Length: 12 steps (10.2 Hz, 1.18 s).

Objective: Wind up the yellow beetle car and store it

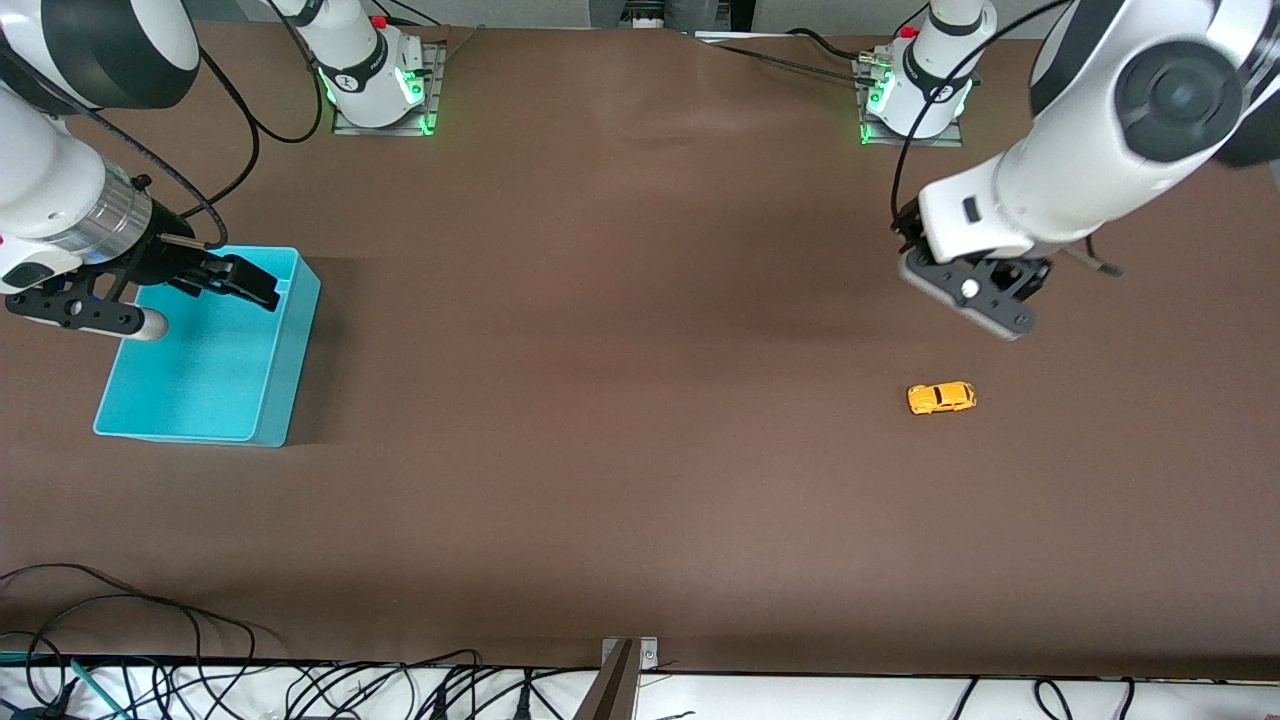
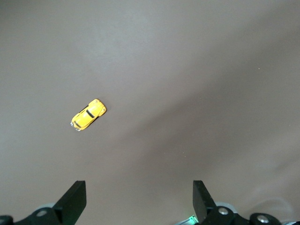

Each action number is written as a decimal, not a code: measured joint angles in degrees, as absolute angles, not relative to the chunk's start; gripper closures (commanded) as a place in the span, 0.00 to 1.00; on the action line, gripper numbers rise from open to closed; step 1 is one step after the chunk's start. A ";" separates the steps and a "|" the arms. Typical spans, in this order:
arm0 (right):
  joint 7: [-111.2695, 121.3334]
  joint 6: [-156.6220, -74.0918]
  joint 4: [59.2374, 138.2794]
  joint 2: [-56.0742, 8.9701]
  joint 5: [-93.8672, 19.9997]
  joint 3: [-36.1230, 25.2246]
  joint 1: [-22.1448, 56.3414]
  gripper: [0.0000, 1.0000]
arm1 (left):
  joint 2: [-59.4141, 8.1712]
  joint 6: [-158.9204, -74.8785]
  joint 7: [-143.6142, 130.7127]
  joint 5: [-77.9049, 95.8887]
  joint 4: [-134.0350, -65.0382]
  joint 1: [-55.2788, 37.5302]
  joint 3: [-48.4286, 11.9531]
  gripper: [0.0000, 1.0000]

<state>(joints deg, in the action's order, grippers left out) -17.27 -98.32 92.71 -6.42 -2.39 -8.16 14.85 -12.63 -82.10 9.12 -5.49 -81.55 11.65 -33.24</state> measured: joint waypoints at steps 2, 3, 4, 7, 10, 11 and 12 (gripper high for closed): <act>-17.27 -98.31 92.71 -6.42 -2.39 -8.16 14.84 0.00 | -10.64 -82.84 9.14 -3.23 -81.61 8.28 -25.41 0.00; -17.27 -98.31 92.70 -6.42 -2.39 -8.16 14.84 0.00 | -10.18 -85.28 9.13 -0.42 -81.97 4.11 -18.73 0.00; -17.27 -98.31 92.70 -6.42 -2.39 -8.16 14.84 0.00 | -9.47 -87.98 9.11 3.18 -83.29 1.53 -13.94 0.00; -17.27 -98.31 92.68 -6.43 -2.39 -8.16 14.83 0.00 | -4.47 -93.14 7.45 5.45 -90.40 0.42 -9.57 0.00; -17.27 -98.31 92.67 -6.43 -2.39 -8.16 14.83 0.00 | -1.19 -93.39 7.01 3.91 -92.62 -0.96 -7.27 0.00; -17.27 -98.31 92.67 -6.43 -2.39 -8.16 14.83 0.00 | -0.83 -93.38 6.99 3.72 -92.87 -1.16 -6.58 0.00; -17.27 -98.31 92.67 -6.43 -2.39 -8.16 14.83 0.00 | -0.75 -93.16 6.92 3.70 -93.05 -1.20 -6.02 0.00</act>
